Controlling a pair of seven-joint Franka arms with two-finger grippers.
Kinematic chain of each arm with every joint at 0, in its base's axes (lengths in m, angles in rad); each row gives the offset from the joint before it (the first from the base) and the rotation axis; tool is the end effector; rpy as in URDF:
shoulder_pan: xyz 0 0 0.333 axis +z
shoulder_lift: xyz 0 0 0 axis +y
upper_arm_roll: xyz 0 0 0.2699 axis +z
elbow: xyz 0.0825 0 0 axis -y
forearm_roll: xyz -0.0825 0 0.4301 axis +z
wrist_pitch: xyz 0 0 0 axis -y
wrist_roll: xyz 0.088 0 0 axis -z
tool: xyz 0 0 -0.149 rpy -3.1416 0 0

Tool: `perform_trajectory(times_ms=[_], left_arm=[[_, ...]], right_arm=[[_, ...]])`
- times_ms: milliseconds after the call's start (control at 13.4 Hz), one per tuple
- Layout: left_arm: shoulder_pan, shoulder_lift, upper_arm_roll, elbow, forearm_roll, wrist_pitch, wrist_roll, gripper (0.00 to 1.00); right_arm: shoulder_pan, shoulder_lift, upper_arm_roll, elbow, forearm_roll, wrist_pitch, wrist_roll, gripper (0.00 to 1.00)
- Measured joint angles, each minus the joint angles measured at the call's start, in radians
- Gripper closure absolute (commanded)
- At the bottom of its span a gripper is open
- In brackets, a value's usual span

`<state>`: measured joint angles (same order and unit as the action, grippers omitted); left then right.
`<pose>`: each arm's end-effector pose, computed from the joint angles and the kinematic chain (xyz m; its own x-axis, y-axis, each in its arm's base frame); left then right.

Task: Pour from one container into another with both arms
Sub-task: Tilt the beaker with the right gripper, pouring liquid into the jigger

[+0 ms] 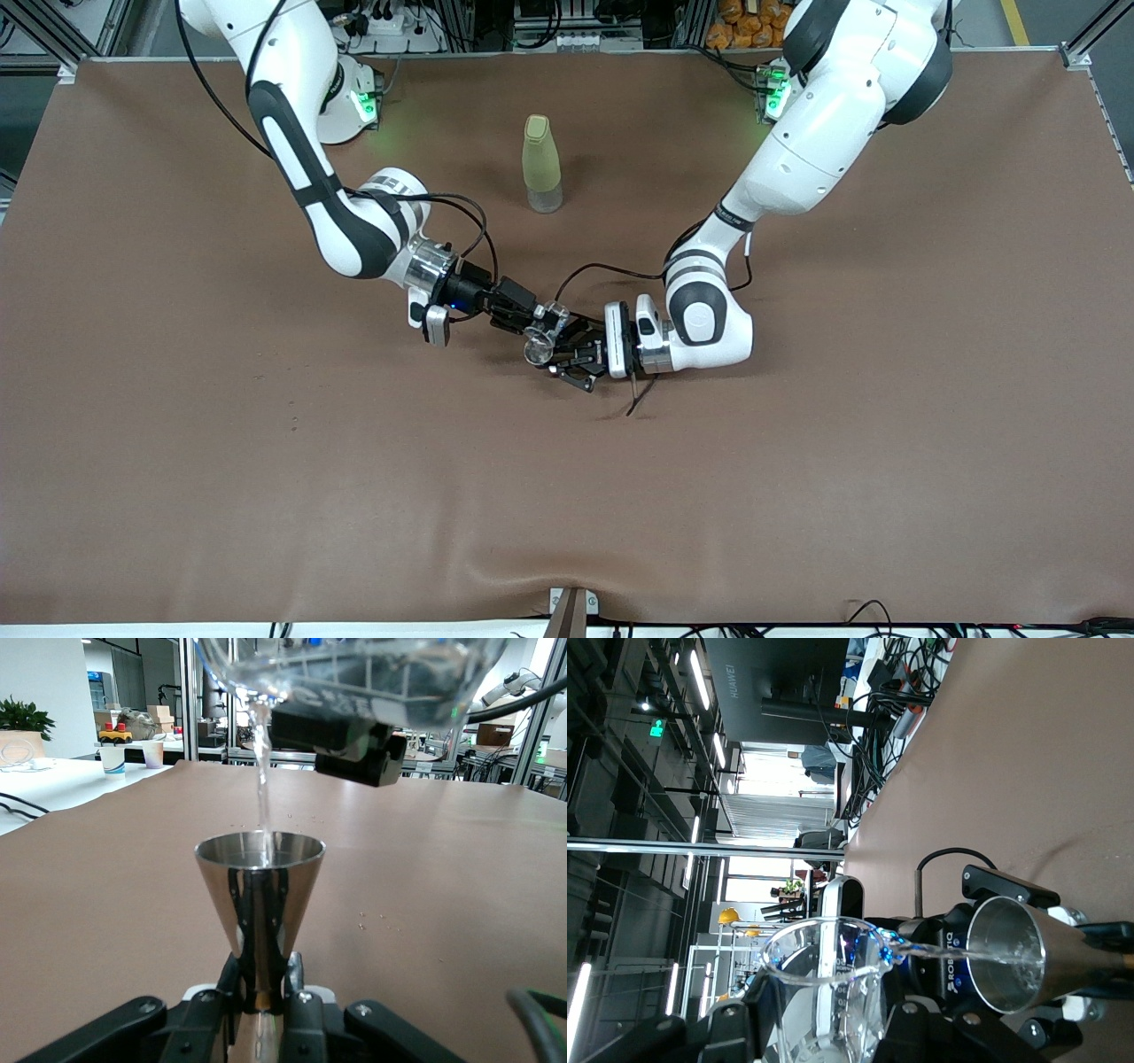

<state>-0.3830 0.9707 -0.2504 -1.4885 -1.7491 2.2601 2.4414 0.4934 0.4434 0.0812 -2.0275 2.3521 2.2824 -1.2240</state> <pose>0.5624 -0.4651 0.0449 0.0647 -0.2337 0.9702 -0.9975 -0.0436 0.0560 0.5281 0.3901 0.1539 0.9150 -0.3938 0.0883 0.0165 -0.1823 -0.9831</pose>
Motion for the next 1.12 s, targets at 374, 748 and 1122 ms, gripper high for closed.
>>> perform_trajectory(times_ms=[374,748,1122], left_arm=[[0.000,0.000,0.000,0.000,-0.007,0.000,-0.001,1.00],[-0.001,0.000,-0.002,0.000,-0.018,0.000,-0.001,1.00],[-0.002,0.000,-0.003,0.000,-0.019,0.000,-0.001,1.00]], right_arm=[[0.000,0.000,0.000,0.000,0.000,0.005,0.073,0.87],[0.009,0.000,0.001,0.001,0.000,0.034,0.147,0.87],[0.009,0.000,0.000,0.006,0.000,0.036,0.265,0.87]])
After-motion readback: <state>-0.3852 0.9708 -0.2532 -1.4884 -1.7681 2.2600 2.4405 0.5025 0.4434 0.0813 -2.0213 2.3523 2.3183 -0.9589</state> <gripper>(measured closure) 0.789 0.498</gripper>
